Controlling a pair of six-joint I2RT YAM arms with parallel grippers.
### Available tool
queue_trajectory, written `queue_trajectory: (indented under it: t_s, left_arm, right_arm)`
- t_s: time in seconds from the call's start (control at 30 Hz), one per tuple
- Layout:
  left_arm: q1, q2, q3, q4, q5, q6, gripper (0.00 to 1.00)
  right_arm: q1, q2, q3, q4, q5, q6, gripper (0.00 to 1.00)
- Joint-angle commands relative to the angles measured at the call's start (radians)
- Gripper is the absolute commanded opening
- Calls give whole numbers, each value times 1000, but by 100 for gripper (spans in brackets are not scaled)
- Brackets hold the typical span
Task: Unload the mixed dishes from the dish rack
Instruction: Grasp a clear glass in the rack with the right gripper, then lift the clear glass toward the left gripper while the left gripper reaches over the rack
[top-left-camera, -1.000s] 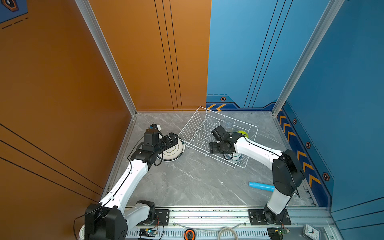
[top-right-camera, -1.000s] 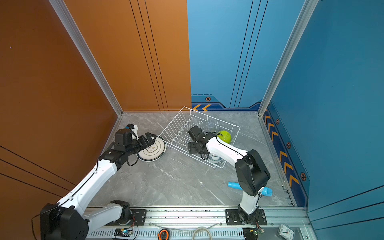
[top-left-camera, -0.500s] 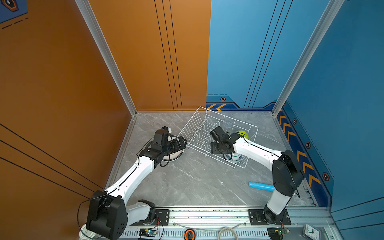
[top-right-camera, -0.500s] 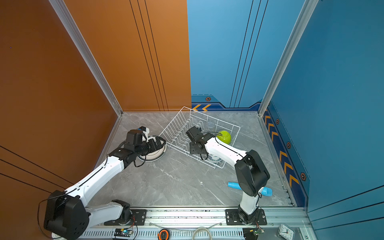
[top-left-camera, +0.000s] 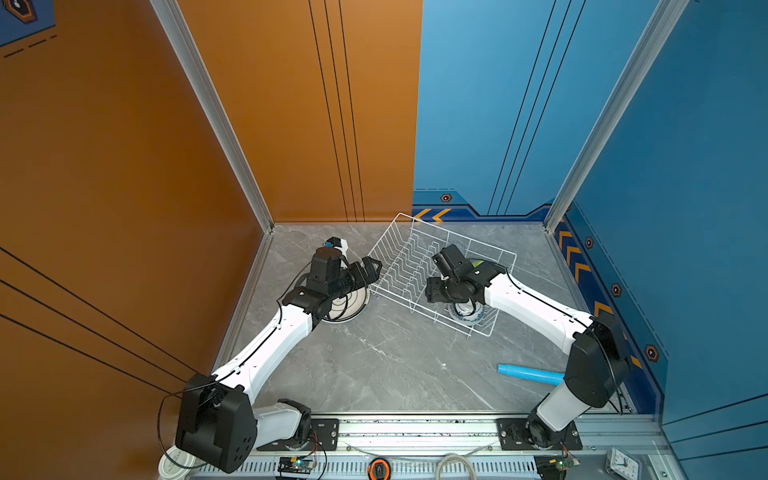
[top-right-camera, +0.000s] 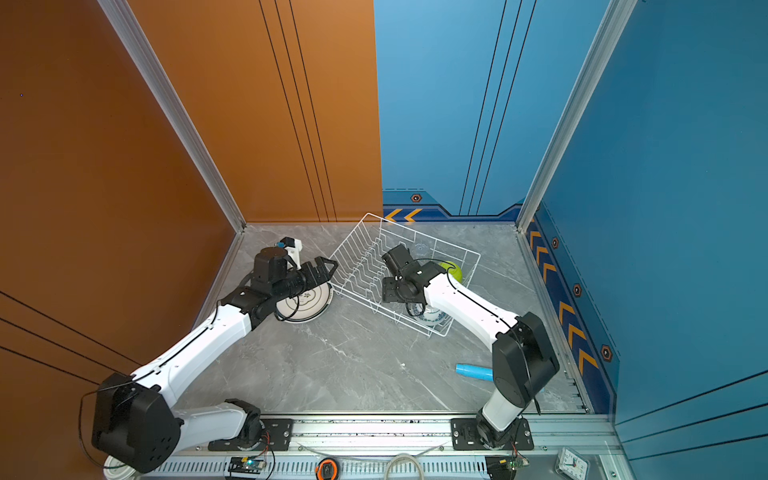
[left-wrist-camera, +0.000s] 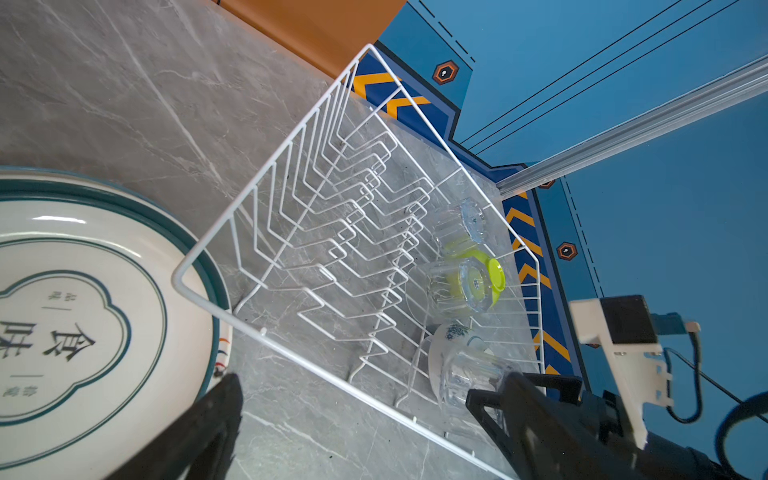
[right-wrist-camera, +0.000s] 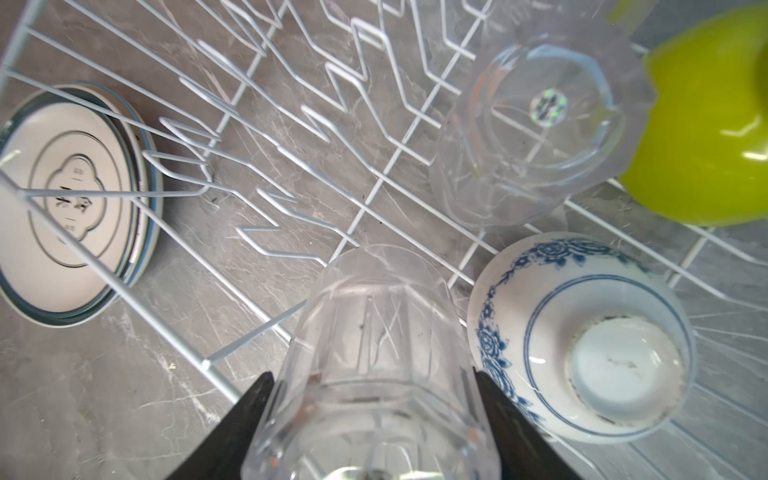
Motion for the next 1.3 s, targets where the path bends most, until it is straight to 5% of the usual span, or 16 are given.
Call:
queue_trajectory:
  t_s: [0.0,0.6,0.83,0.97,1.27]
  left_arm:
    - [-8,-15,28,12,-25,0,98]
    - [-83,143,69,296,185,-52,100]
    - [-112,180,48,457,260,-81,88]
    - [-124,212,33,571,303,-132,71]
    - [-156,243,36,646,342,-175,58]
  right_arm:
    - [-28,-50,-31,34,-25,19,46]
    - [-207,-148,-24,200,-319,117,41]
    - [-222,-171,-21,288,-407,205,41]
    - [-225,-182,-45,362,-447,248,40]
    - [-239,-204,-71,426,-478,289,40]
